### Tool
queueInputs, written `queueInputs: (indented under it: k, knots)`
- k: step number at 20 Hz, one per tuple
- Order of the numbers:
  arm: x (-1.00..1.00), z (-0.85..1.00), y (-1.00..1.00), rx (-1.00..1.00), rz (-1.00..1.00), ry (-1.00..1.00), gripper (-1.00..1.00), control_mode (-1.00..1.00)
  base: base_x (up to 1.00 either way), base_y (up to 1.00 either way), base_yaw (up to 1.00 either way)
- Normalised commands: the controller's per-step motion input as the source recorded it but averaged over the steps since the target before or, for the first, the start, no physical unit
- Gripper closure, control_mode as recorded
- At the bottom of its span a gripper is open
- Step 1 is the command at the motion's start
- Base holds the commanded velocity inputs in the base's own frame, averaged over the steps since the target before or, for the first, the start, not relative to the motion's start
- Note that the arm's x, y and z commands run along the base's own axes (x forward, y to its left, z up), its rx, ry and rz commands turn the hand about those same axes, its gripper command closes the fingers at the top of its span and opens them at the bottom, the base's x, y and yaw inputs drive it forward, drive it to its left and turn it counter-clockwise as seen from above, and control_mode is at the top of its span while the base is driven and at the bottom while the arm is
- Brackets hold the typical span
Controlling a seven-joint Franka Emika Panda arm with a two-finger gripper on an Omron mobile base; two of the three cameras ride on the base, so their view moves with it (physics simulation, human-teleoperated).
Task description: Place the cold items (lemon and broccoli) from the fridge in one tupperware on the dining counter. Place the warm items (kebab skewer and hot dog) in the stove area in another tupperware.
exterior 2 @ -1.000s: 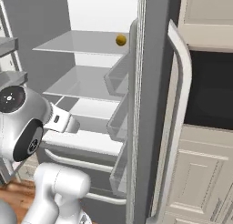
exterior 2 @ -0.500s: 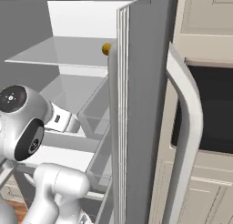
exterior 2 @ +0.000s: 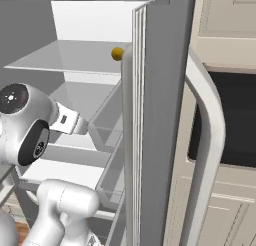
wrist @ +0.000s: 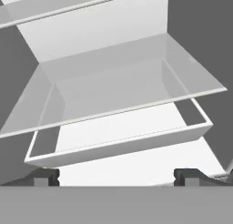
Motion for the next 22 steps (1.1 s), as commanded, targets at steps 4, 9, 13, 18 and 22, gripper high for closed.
queueInputs:
  k: [4,9,13,18,22]
  knots:
    - [0.43,0.77,0.0,0.0,0.0,-0.14,-1.0,-1.0,0.0,0.0,0.0]
    - [0.34,0.67,-0.01,0.0,-0.09,-0.11,-1.0,-1.0,0.0,0.0,0.0]
    - [0.34,0.44,-0.03,-0.01,-0.14,0.0,-1.0,-1.0,0.0,0.0,0.0]
    - [0.29,0.4,-0.2,-0.01,-0.07,0.0,-1.0,-1.0,0.0,0.0,0.0]
    - [0.2,0.17,-0.37,0.0,0.0,0.0,-1.0,-1.0,0.0,0.0,0.0]
